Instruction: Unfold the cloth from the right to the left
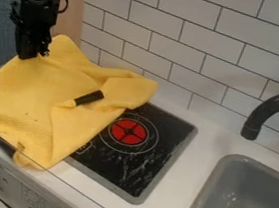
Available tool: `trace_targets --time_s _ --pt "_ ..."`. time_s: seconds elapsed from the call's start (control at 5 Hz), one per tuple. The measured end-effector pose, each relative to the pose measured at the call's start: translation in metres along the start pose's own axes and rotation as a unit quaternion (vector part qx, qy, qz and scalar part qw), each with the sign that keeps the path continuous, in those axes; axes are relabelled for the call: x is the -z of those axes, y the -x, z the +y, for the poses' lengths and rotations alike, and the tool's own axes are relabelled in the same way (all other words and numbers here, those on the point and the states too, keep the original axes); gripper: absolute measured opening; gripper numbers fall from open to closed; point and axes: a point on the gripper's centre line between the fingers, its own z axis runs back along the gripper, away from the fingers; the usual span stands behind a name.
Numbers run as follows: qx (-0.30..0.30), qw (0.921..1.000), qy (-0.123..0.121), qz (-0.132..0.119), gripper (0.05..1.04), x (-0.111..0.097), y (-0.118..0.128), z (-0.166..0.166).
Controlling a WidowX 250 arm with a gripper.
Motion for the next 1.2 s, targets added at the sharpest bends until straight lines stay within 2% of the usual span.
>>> trace_targets --time_s 0.4,0.6,0.8,1.0,1.2 --pt "0.002 0.9996 -0.007 0.026 0.07 0.017 -0.0022 0.0052" --pt "-0.004 0.9995 -0.003 0.031 0.221 0.0168 -0.0008 0.0036" --pt "-0.007 0.9994 -0.003 0.035 0.478 0.0157 0.0 0.0049" --pt "-0.008 0.9993 -0.002 0.037 0.786 0.0157 0.0005 0.0048" --pt "-0.008 0.9993 -0.002 0.037 1.014 0.0144 -0.0004 0.0053"
